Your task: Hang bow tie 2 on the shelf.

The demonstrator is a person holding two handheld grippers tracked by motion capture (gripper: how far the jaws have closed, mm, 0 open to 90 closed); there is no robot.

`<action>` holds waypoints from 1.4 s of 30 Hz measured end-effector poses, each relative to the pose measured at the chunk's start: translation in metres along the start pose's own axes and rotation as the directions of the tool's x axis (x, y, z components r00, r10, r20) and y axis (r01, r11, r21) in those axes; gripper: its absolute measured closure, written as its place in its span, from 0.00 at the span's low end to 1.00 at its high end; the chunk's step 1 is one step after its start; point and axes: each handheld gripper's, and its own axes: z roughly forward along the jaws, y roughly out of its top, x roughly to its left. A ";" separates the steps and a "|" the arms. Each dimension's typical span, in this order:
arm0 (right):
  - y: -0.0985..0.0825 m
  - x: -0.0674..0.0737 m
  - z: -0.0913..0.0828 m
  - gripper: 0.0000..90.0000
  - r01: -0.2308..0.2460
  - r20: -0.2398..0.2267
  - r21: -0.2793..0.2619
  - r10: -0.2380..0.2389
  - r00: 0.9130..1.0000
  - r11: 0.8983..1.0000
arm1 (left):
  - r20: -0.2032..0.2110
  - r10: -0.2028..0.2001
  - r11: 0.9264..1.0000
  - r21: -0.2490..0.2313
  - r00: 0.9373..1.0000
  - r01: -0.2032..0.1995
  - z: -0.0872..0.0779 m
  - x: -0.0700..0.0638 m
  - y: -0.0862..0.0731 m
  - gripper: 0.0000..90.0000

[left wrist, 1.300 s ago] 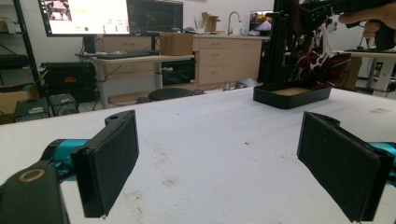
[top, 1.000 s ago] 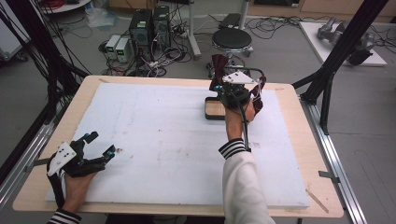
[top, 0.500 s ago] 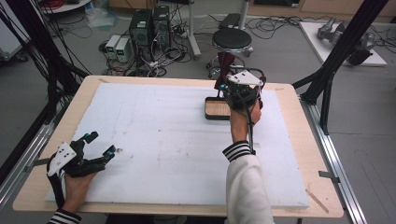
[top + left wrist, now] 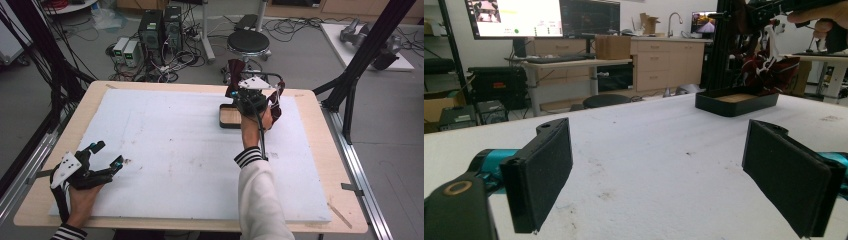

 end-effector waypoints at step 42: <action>-0.031 -0.014 0.037 0.86 -0.086 -0.054 0.205 0.099 0.994 0.975 | 0.001 0.002 1.000 -0.001 1.000 -0.002 0.000 0.000 0.000 0.15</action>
